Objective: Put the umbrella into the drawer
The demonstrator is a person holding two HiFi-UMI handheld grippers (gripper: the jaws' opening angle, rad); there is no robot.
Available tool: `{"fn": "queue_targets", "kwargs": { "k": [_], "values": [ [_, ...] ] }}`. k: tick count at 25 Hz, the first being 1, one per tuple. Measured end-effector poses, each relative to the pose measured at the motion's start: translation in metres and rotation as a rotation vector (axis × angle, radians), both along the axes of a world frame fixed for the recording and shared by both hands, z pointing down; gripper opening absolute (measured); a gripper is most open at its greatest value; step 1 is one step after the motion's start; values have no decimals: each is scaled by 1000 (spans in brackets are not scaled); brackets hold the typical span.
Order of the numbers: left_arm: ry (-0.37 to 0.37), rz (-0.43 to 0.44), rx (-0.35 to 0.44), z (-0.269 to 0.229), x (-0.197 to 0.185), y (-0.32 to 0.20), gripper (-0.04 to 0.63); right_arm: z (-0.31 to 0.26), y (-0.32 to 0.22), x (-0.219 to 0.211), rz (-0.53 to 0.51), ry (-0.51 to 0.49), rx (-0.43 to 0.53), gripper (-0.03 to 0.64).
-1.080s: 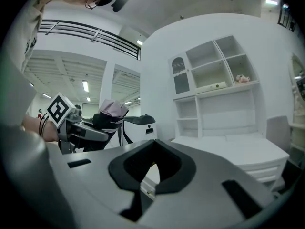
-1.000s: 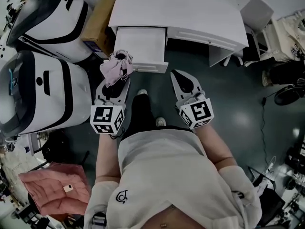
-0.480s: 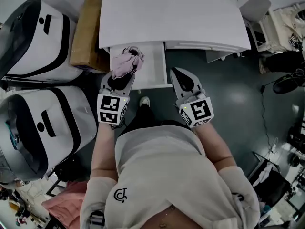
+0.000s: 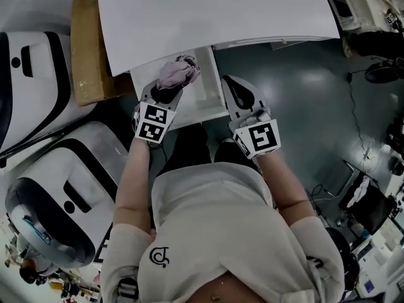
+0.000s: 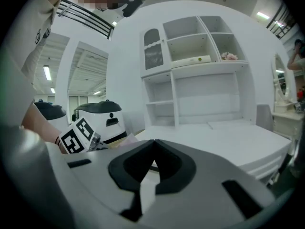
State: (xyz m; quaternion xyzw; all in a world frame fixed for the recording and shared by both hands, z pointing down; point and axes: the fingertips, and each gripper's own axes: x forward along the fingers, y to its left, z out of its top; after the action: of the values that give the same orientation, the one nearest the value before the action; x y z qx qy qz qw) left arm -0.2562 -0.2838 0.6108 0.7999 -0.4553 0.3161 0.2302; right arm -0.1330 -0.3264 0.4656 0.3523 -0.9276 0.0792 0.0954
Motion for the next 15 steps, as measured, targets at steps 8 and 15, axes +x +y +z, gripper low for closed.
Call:
{"fn": "queue_targets", "kwargs": {
  "k": [8,15],
  "values": [
    [0,123,-195,99,13,-3,219,42,-13,8,77,33,-36,6],
    [6,197,-334,159,28,5,221,68,-17,21,98,108,-71,6]
  ]
}}
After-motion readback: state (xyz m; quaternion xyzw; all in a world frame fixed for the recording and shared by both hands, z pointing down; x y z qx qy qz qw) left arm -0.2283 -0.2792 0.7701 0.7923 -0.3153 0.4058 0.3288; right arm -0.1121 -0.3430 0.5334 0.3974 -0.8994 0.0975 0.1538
